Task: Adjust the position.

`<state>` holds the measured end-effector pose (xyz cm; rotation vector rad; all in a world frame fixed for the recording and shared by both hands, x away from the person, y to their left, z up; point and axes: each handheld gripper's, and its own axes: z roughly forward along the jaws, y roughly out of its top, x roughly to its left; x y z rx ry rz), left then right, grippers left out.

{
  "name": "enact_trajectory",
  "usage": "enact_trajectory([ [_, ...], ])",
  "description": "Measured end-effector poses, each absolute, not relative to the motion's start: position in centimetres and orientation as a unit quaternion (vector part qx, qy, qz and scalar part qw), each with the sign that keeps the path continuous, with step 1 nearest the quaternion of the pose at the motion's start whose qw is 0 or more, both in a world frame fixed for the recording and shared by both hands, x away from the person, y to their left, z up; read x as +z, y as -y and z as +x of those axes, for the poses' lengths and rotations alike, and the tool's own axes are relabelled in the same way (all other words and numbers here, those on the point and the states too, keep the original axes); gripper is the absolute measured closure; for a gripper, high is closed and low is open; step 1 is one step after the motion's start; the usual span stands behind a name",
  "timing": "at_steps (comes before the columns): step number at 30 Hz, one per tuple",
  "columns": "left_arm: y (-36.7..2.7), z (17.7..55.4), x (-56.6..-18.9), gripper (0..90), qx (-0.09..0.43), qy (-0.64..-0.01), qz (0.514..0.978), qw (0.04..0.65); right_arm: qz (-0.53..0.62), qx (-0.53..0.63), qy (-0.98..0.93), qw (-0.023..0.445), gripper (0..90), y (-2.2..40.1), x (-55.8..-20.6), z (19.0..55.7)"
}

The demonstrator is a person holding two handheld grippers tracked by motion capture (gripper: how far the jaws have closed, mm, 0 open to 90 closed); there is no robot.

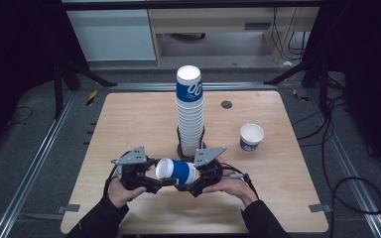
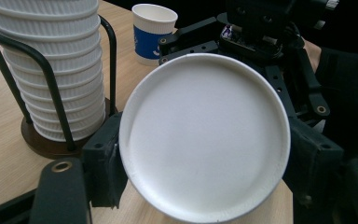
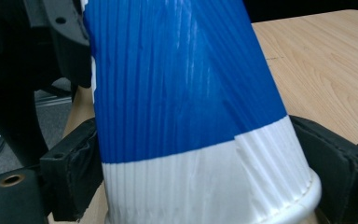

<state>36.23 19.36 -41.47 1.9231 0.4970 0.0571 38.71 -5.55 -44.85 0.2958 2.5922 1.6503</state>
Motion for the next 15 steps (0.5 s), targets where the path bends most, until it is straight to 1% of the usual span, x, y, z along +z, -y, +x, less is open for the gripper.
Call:
enact_trajectory([
  [9, -19.49, 36.43, -41.53, 25.6, 0.013, -0.211, 0.809, 0.548, 0.090, 0.532, -0.841, 0.031, 14.3, 5.72, -44.65, 38.64],
  [15, -19.84, 36.46, -41.15, 21.3, 0.022, -0.214, 0.815, 0.539, 0.092, 0.522, -0.847, 0.042, 14.5, 6.02, -44.48, 38.70],
])
